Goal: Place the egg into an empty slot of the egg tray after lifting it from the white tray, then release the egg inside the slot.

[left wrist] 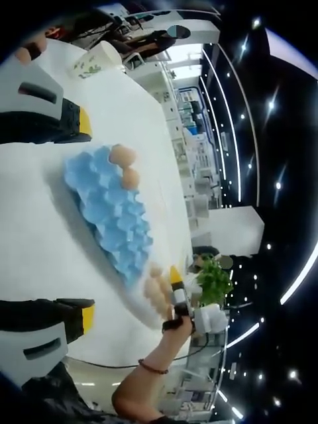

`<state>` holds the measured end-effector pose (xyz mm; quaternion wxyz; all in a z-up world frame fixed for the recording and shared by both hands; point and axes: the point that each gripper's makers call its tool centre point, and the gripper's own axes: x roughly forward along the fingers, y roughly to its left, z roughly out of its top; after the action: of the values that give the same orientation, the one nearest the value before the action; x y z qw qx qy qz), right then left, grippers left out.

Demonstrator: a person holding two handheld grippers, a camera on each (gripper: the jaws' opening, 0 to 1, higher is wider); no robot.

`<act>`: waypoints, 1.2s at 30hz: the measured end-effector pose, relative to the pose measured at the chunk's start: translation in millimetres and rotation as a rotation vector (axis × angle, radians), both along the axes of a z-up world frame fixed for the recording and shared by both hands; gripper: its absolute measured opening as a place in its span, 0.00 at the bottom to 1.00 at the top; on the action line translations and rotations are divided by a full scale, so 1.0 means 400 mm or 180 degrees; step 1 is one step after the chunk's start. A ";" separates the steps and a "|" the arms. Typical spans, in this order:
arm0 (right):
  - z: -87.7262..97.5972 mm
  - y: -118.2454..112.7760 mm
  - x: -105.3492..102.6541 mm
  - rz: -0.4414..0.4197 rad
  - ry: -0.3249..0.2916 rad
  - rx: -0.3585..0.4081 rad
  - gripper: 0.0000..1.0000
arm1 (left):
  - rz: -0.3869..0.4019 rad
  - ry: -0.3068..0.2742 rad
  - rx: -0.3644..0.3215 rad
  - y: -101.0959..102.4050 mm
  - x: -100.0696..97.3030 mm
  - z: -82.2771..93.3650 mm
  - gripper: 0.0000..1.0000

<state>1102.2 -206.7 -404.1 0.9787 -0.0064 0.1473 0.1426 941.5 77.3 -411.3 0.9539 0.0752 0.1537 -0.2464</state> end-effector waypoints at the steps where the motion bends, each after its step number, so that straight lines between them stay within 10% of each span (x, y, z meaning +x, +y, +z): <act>1: -0.004 -0.003 0.001 -0.0008 0.0020 0.0005 0.61 | 0.0003 -0.0001 0.0002 0.001 0.000 0.000 1.00; 36: -0.061 -0.077 0.047 -0.0505 0.0271 -0.0165 0.33 | -0.0108 0.0156 -0.0007 -0.015 0.005 -0.026 1.00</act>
<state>1121.1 -237.4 -428.7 0.9793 -0.0139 0.1925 0.0609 943.6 71.5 -421.7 0.9457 0.0706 0.1755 -0.2644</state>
